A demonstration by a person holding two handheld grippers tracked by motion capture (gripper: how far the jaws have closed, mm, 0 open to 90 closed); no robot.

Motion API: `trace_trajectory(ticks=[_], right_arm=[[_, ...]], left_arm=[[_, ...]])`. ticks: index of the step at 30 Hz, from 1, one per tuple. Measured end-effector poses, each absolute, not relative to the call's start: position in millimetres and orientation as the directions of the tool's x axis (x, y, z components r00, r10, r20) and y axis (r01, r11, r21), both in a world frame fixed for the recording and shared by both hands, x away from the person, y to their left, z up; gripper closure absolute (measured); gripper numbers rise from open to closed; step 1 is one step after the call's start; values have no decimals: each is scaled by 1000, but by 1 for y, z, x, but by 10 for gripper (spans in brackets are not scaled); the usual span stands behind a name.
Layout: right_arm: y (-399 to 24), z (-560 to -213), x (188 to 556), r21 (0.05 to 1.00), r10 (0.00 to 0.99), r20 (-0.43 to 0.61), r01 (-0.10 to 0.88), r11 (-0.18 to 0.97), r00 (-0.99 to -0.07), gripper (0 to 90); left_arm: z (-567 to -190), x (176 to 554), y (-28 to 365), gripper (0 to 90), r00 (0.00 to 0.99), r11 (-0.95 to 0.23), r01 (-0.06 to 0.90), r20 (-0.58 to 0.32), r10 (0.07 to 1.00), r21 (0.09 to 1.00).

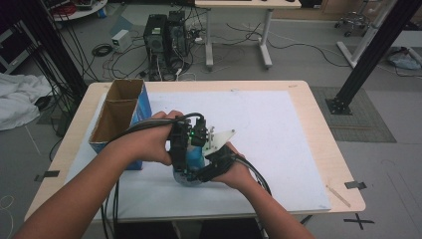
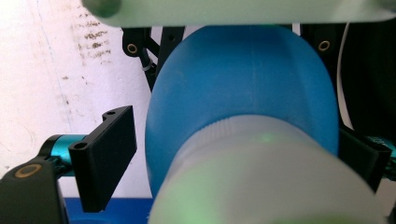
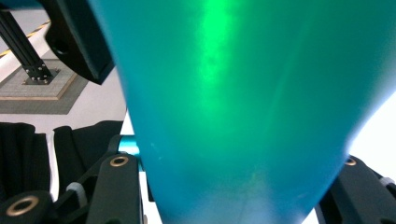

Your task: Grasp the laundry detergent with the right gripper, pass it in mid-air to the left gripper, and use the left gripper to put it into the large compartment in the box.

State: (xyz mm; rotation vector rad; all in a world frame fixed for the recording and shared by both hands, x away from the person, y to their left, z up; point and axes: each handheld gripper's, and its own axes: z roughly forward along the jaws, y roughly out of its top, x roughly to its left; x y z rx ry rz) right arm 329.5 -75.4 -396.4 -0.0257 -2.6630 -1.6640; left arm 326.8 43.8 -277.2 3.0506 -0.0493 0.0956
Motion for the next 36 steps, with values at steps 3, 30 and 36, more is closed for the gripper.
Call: trace_trajectory(ticks=[3, 30, 36], right_arm=[[-76, -396, 329, 899, 13, 10, 15, 438, -1000, 463], [-74, -397, 329, 900, 16, 11, 16, 435, -1000, 466], [-74, -397, 329, 900, 17, 9, 16, 436, -1000, 467]], left_arm=[[-277, 327, 43, 153, 997, -995, -39, 63, -33, 88], [-276, 327, 44, 312, 999, -996, -37, 37, -34, 83], [-276, 327, 44, 366, 999, -996, -41, 37, -38, 77]])
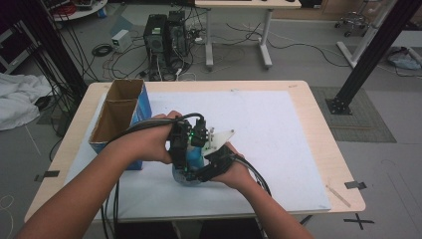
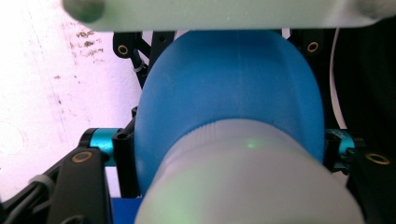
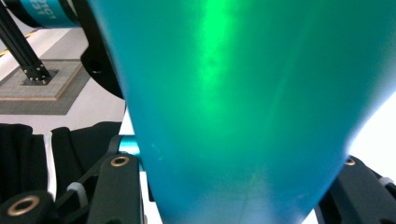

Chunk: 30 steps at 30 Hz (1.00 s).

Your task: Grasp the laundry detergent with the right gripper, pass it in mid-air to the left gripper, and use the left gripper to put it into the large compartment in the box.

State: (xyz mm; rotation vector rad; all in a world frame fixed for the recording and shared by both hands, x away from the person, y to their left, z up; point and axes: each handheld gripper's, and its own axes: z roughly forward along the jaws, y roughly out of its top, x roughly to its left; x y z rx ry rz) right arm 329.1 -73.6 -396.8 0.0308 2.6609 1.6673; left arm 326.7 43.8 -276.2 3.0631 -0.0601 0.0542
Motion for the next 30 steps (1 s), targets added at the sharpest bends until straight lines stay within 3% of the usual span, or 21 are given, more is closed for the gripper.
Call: trace_trajectory(ticks=[15, 27, 30], right_arm=[[-72, -395, 328, 903, 11, 8, 12, 429, -1000, 446], [-95, -386, 329, 890, 119, 62, 109, 442, -991, 236], [-102, -386, 332, 883, 146, 87, 144, 447, -985, 229]], left_arm=[[-270, 329, 43, 402, 999, -997, -42, 16, -41, 71], [-261, 338, 50, 404, 1000, -997, 22, 11, 22, 69], [-255, 338, 52, 404, 999, -997, 36, 4, 36, 70]])
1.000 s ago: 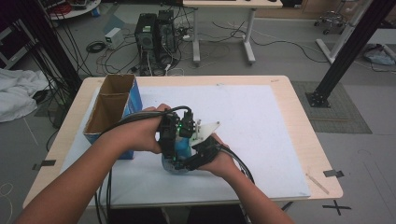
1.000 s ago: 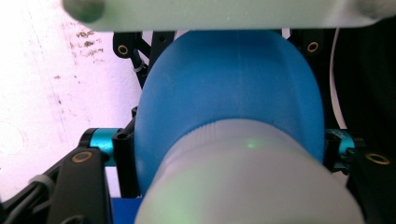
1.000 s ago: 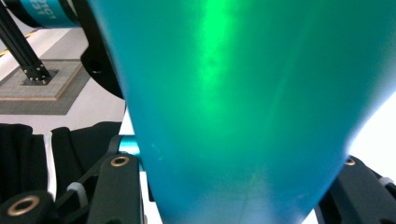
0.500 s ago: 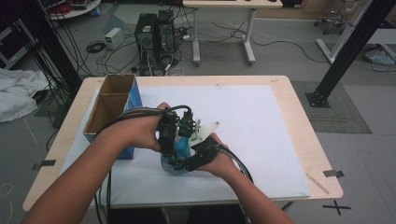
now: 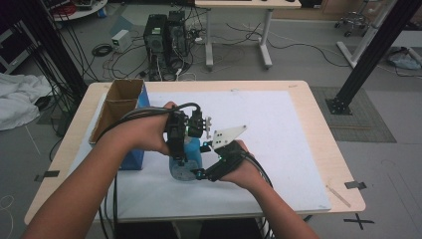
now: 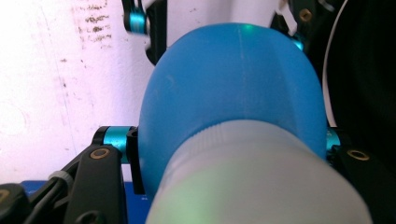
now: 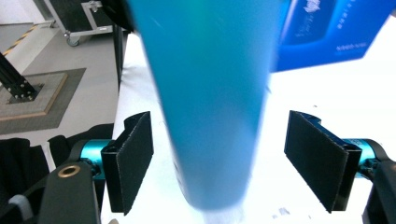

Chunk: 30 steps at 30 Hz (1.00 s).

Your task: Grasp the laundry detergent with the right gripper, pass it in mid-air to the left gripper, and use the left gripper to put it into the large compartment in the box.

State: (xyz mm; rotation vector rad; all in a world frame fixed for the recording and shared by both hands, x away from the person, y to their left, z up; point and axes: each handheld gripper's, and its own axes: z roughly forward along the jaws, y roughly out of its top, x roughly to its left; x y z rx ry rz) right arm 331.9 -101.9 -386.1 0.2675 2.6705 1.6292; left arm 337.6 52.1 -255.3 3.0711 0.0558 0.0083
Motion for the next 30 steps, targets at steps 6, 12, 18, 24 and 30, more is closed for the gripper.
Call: trace_trajectory(ticks=[6, 12, 18, 24, 30], right_arm=[[-114, -381, 338, 846, 177, 85, 165, 508, -981, 226], [-131, -367, 343, 815, 209, 80, 185, 550, -975, 226], [-145, -353, 347, 792, 237, 67, 196, 579, -969, 213], [-156, -345, 351, 758, 260, 58, 212, 617, -964, 185], [-164, -337, 358, 712, 288, 50, 237, 661, -956, 134]], left_arm=[[-241, 340, 60, 403, 997, -994, 75, 1, 75, 74], [-225, 346, 69, 402, 989, -988, 143, 13, 144, 52], [-203, 357, 85, 402, 971, -968, 237, 17, 239, 81], [-179, 368, 102, 401, 946, -941, 323, 12, 325, 98], [-154, 379, 121, 401, 900, -896, 432, 14, 435, 100]])
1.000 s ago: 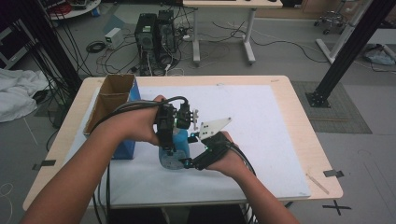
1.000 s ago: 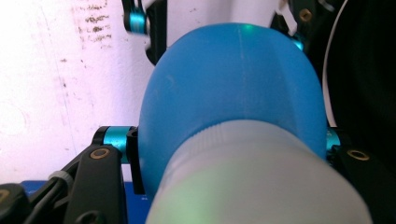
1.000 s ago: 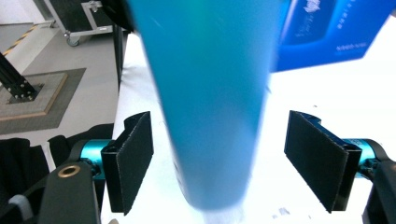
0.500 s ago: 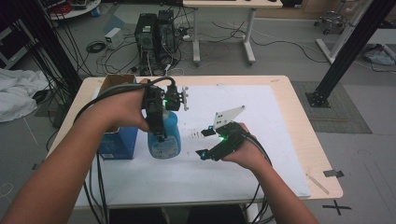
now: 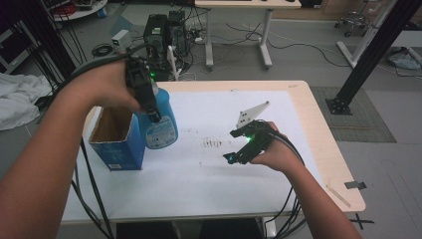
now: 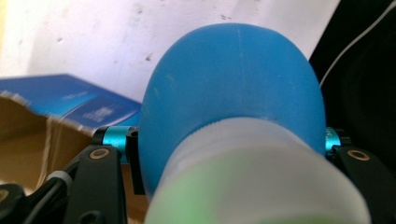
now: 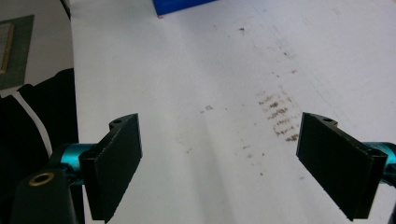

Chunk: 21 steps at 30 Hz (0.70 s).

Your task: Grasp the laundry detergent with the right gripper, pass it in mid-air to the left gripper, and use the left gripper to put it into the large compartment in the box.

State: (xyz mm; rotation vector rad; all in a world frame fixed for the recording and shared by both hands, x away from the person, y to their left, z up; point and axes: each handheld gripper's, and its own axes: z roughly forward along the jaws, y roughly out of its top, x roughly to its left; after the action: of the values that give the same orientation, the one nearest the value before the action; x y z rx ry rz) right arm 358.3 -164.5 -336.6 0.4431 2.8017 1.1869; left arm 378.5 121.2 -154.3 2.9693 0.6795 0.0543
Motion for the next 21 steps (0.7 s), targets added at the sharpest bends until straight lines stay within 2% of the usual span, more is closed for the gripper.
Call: trace_trajectory(ticks=[9, 11, 12, 21], right_arm=[[-175, -333, 365, 688, 316, 53, 264, 676, -947, 122], [-176, -333, 366, 685, 316, 49, 262, 679, -947, 122], [-176, -333, 367, 684, 316, 53, 265, 679, -947, 122], [-171, -337, 371, 669, 318, 54, 271, 692, -947, 122]], left_arm=[[-118, 395, 165, 401, 766, -755, 636, -13, 642, 160], [-115, 396, 169, 400, 754, -743, 649, -13, 656, 164], [-110, 398, 179, 400, 715, -702, 690, -10, 699, 177], [-98, 404, 217, 400, 600, -593, 785, 18, 800, 178]])
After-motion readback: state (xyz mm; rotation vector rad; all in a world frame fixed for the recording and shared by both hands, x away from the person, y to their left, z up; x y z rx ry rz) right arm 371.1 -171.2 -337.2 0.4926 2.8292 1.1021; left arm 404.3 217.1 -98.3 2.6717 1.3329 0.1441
